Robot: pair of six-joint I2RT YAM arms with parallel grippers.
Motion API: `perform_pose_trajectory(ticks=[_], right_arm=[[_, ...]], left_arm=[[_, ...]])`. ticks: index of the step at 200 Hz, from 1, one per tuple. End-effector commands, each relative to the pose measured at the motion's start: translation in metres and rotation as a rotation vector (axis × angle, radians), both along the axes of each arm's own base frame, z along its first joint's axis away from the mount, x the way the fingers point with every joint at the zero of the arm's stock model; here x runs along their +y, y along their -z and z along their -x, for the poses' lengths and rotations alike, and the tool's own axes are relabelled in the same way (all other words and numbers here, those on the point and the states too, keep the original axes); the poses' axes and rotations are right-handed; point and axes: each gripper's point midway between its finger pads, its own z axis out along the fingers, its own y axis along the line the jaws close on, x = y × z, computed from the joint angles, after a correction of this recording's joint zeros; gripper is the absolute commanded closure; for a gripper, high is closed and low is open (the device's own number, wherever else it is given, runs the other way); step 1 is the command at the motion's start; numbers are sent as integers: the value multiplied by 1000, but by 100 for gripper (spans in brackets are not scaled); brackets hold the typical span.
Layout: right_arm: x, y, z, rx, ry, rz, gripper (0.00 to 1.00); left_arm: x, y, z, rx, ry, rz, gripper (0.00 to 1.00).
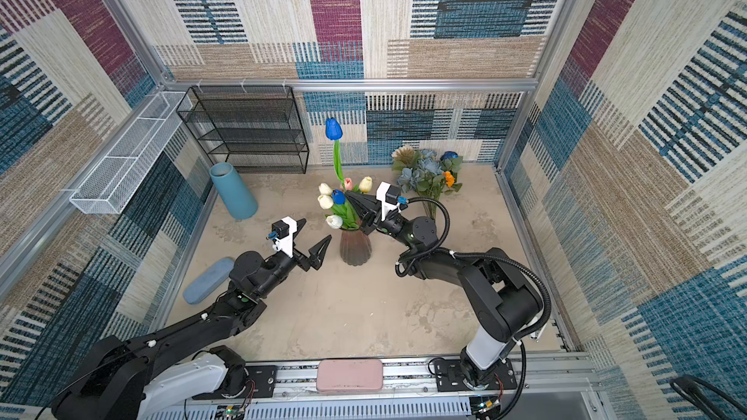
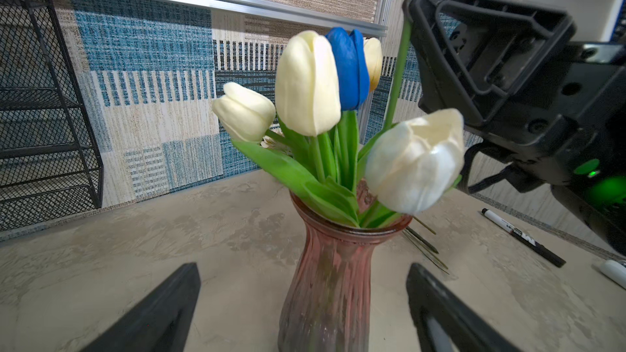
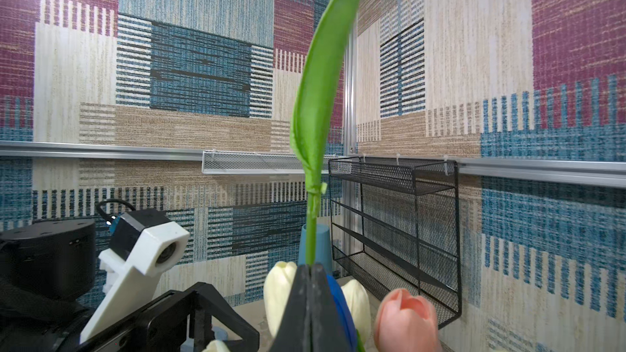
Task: Arrange flowers in a vase
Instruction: Place the flower in the vase.
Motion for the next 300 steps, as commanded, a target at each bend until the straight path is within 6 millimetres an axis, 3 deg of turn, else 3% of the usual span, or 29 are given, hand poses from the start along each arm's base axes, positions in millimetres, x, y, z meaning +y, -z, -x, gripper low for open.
perform_pose_trajectory(ticks=[1, 96, 147, 183, 204, 264, 287, 300], right_arm=[[7, -2, 11, 15, -100, -17, 100], [0, 22, 4, 23, 46, 48, 97], [-4, 24, 0, 4, 112, 93, 77], [-10, 25, 2, 4, 144, 104, 71], [-18, 12, 7, -16, 175, 100, 69], [-48, -39, 36, -47, 243, 89, 42], [-67, -36, 40, 13, 311, 87, 29], [-71, -18, 32, 90, 350, 129, 22]], left_arm=[[3, -11, -1, -48, -16, 22, 2], [5, -9, 1, -49, -22, 14, 2], [5, -8, 0, -48, -26, 11, 2], [7, -9, 2, -53, -29, 8, 2], [8, -10, 3, -56, -30, 1, 2], [6, -12, 7, -67, -13, -11, 1], [0, -4, 7, -53, 19, -36, 2], [-1, -3, 8, -52, 25, -34, 1]])
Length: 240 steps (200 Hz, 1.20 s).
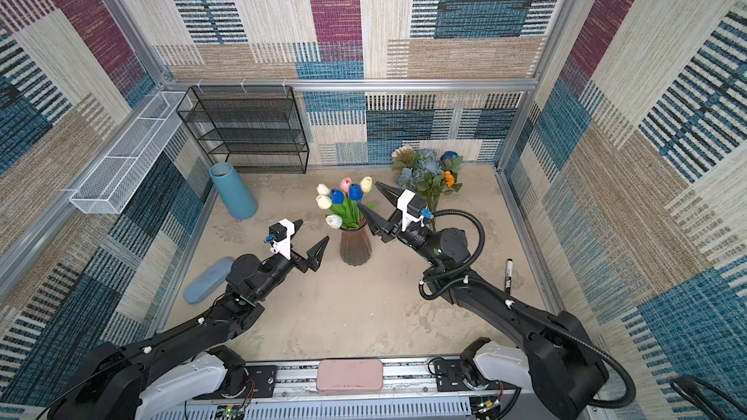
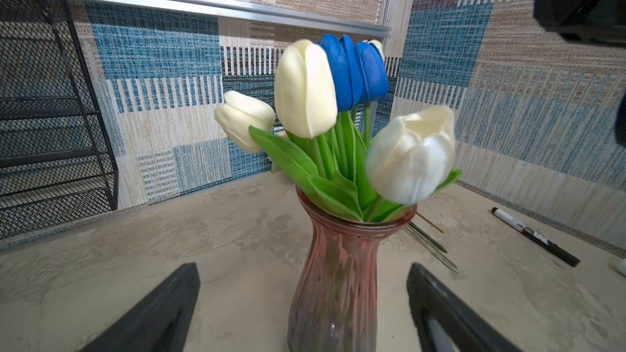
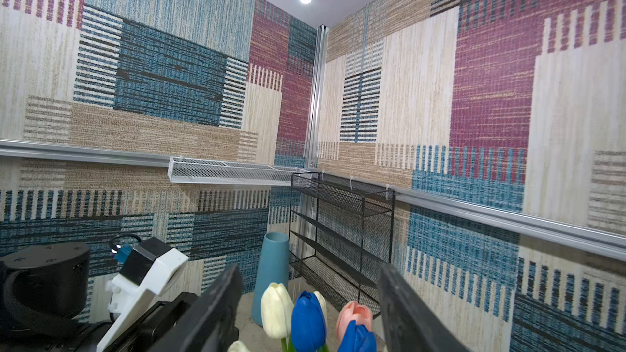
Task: Arrange flowers in a vase
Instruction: Place the flower in the vase, then pick up the vase from the center of the table.
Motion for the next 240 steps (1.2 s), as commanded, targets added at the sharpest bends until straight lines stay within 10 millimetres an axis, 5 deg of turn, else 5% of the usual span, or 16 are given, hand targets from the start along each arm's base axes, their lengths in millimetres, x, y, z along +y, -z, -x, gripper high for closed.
perform_pose_trajectory(ticks=[1, 49, 91, 140, 240], right_arm=[[-8, 36, -20, 169, 97, 60, 22], [-23, 133, -23, 433, 126, 103, 8], [-17, 183, -16, 492, 76, 141, 0], [9, 203, -23, 430, -8, 238, 0], [57, 202, -53, 300, -113, 275, 0]], left_arm=[[-5, -4, 4, -34, 35, -10, 1], [-5, -5, 3, -51, 31, -11, 2], [0, -1, 5, -47, 15, -19, 2], [5, 1, 8, -45, -3, -20, 1], [5, 0, 6, -45, -11, -30, 2]])
